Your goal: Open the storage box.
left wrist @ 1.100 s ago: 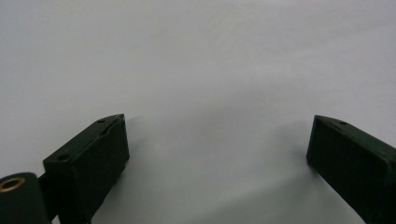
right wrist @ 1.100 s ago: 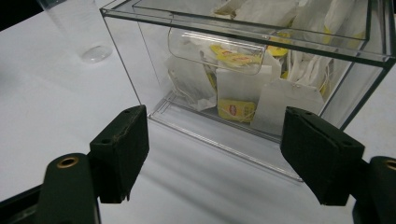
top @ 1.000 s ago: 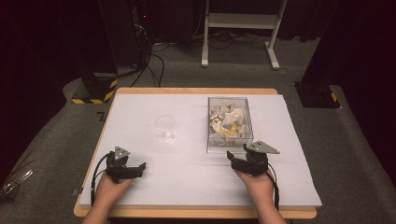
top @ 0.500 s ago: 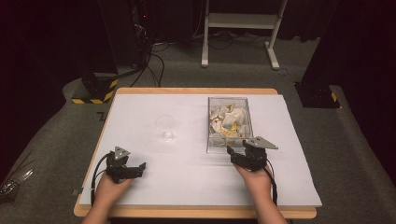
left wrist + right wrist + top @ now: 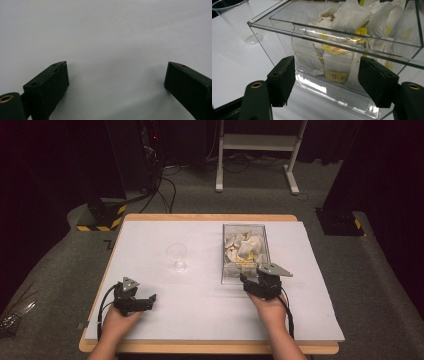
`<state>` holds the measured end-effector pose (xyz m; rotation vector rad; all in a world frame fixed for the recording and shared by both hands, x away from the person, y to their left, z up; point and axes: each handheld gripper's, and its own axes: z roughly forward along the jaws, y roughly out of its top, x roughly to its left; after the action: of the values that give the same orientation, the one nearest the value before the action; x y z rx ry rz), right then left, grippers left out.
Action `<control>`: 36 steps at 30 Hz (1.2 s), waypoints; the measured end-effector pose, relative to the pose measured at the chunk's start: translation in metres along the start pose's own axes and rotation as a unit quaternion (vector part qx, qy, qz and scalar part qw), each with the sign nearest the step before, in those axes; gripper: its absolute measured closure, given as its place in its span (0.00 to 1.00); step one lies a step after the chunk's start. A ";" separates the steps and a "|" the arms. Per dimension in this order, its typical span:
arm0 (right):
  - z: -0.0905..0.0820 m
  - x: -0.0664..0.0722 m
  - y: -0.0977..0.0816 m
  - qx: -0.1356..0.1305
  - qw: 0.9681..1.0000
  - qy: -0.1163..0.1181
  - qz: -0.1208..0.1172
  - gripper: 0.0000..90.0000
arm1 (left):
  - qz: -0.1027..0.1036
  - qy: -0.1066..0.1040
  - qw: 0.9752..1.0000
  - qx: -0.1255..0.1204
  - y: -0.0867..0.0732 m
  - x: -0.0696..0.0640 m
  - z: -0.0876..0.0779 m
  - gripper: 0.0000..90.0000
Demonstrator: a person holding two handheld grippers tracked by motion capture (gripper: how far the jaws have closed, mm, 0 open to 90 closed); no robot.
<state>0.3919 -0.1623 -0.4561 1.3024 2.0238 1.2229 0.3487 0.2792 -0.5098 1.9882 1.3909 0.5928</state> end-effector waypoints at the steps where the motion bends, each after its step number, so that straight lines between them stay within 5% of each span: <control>1: 0.000 0.001 0.001 -0.005 1.000 -0.002 -0.002 0.37 | 0.000 0.000 1.000 0.000 0.000 0.000 0.000 0.07; 36: -0.002 0.006 -0.001 -0.017 1.000 0.006 -0.016 0.45 | 0.002 0.000 1.000 0.000 0.000 0.000 0.000 0.07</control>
<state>0.3874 -0.1584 -0.4558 1.2439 2.0160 1.2476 0.3487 0.2795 -0.5097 1.9910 1.3886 0.5944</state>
